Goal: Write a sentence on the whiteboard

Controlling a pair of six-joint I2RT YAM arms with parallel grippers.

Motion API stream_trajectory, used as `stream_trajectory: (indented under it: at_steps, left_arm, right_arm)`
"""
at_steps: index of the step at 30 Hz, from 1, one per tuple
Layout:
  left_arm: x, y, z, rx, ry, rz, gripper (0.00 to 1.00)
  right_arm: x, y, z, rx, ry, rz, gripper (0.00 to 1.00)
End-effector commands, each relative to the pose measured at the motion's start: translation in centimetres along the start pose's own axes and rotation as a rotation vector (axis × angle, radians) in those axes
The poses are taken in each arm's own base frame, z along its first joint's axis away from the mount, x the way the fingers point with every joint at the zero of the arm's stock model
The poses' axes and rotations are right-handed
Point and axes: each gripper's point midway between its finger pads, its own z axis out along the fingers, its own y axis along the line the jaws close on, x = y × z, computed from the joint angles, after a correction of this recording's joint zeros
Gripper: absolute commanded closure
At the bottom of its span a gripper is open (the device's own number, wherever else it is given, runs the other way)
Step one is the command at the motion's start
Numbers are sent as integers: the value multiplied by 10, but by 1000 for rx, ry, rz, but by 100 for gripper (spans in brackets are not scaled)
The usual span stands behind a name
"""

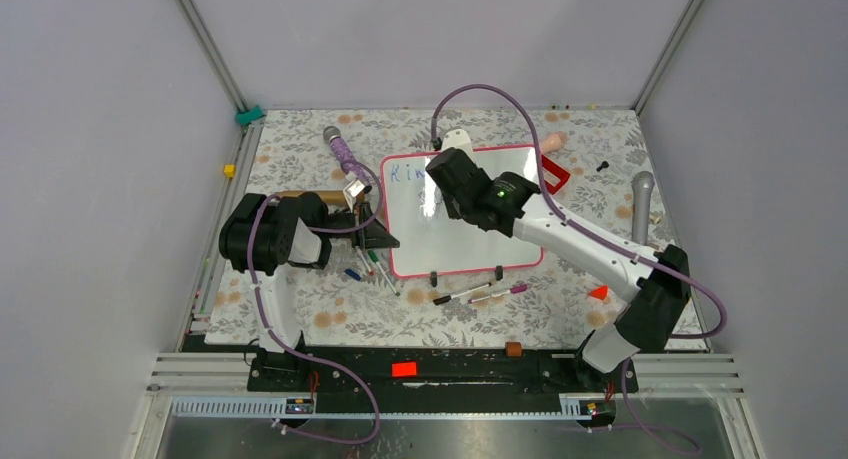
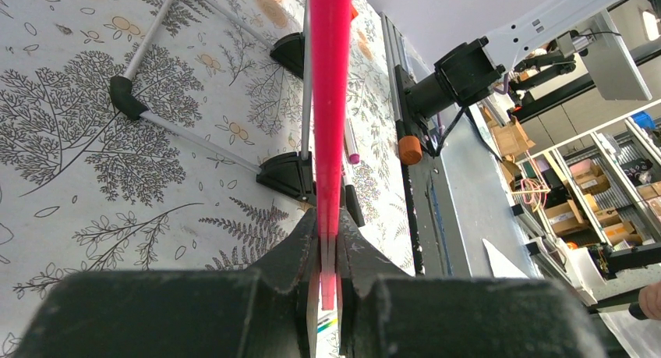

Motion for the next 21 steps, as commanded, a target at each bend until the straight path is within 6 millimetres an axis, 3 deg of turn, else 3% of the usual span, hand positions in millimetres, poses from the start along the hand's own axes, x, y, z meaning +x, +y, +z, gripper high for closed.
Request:
stream_trajectory:
  at_steps: [1, 21]
  left_arm:
    - [-16, 2, 0, 9, -9, 98, 99]
    - [-14, 0, 0, 14, -4, 102, 100]
  right_arm:
    - [-20, -15, -18, 6, -94, 51, 100]
    - [-11, -11, -3, 16, -54, 42, 100]
